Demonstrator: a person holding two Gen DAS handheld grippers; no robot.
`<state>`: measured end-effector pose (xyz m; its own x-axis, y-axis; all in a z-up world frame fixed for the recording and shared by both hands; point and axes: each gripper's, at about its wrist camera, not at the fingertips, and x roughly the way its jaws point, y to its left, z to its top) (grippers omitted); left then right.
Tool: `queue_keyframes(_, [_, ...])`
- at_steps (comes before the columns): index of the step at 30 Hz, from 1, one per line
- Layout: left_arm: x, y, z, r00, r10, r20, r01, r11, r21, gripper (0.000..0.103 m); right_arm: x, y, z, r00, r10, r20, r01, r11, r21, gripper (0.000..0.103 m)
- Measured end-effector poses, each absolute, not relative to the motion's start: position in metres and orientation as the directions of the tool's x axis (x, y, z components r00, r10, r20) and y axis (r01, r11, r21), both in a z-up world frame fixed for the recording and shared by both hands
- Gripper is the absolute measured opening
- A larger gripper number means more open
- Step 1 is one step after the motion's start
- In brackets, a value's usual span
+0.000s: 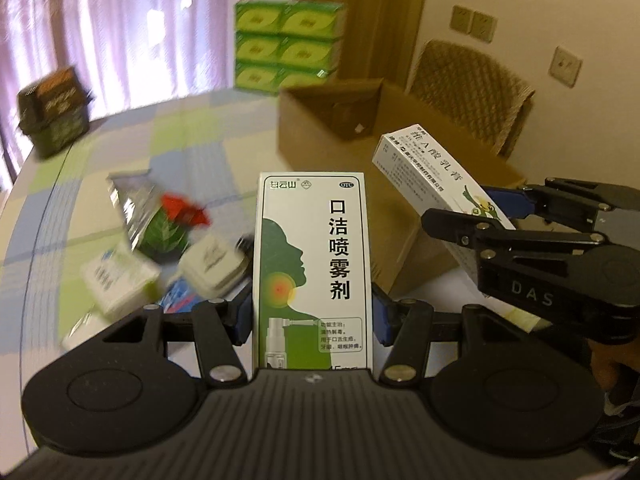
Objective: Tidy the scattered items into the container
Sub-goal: 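Carry the spray box and ointment box with both tools over the cardboard box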
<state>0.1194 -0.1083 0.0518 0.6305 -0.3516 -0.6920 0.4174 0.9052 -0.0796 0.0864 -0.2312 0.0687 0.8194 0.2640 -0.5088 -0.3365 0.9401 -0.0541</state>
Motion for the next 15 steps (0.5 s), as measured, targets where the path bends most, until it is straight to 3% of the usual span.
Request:
queue_keyframes(7, [0.156, -0.164, 0.078, 0.637, -0.408, -0.654, 0.481, 0.873, -0.076, 0.051, 0.13, -0.281, 0.087, 0.853, 0.204, -0.481, -0.264, 0.963, -0.06, 0.04])
queue_keyframes(15, [0.204, -0.216, 0.073, 0.616, -0.439, -0.654, 0.511, 0.855, -0.093, 0.051, 0.174, -0.327, 0.081, 0.848, 0.178, -0.499, -0.21, 0.978, -0.009, 0.041])
